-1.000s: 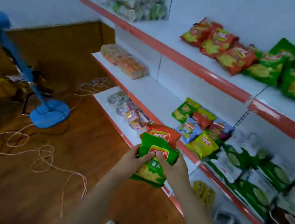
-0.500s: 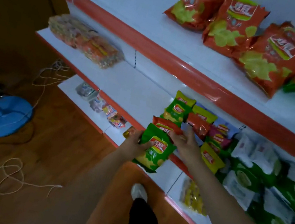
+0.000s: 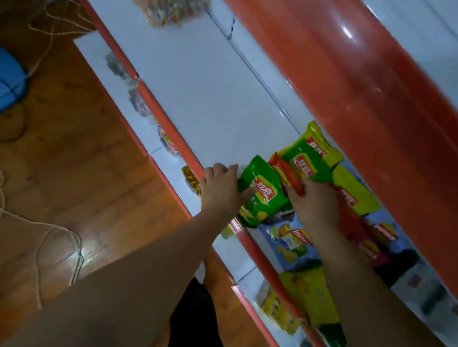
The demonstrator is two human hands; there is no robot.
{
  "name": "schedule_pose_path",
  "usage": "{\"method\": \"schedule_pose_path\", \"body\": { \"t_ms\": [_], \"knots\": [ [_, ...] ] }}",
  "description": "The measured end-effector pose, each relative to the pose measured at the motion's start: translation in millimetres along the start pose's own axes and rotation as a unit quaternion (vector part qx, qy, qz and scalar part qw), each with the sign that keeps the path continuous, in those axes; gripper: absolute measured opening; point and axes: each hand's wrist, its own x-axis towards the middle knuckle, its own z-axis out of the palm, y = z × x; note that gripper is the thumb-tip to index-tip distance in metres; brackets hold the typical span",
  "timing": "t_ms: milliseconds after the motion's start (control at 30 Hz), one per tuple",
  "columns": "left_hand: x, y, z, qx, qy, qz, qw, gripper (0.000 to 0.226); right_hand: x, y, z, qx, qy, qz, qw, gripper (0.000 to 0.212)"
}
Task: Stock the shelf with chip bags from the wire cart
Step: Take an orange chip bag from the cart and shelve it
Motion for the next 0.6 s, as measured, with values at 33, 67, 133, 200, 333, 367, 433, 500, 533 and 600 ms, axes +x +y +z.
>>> {"method": "schedule_pose_path", "body": {
  "t_ms": [33,67,133,200,333,367,433,500,533,600],
  "knots": [
    [-5.5,2.6,0.3,-0.007,0.014,-0.015,1.000,0.063,-2.1,-0.9,0.0,-0.005,0.001,0.005,1.000,0.041],
    [-9.5,3.4,2.6,-0.025,0.013,-0.020,0.999,0.059,-5.2,-3.4,-0.8,-0.011,0.003,0.010,1.000,0.040],
    [-16.5,5.0,2.2,-0.068,-0.018,-0.023,0.997,0.056,-15.8,-14.9,-7.0,-0.039,0.009,0.018,0.999,0.038],
    [-23.0,6.2,-4.2,-0.084,-0.038,-0.012,0.996,0.061,-27.7,-28.6,-15.5,-0.050,0.028,0.020,0.998,0.036],
    [-50.9,-6.8,-34.4,-0.021,0.013,-0.015,1.000,0.067,-48.0,-46.9,-11.9,-0.044,0.070,-0.007,0.997,0.040],
    [-61.5,-16.4,-44.4,-0.014,0.019,-0.034,0.999,0.067,-51.1,-50.9,-2.6,-0.042,0.077,-0.026,0.996,0.046],
    [-88.5,-40.6,-67.7,-0.009,0.038,-0.077,0.996,0.065,-64.8,-63.4,17.6,-0.047,0.078,-0.095,0.991,0.058],
    [-125.3,-70.7,-92.9,-0.011,0.066,-0.138,0.988,0.061,-86.5,-79.6,43.7,-0.048,0.040,-0.166,0.984,0.057],
    [-148.2,-87.5,-106.3,-0.019,0.084,-0.173,0.981,0.057,-105.0,-91.4,54.3,-0.052,0.010,-0.209,0.976,0.055],
    [-201.2,-122.6,-131.7,-0.058,0.128,-0.236,0.962,0.055,-150.0,-117.2,73.6,-0.064,-0.053,-0.286,0.955,0.056]
  ]
}}
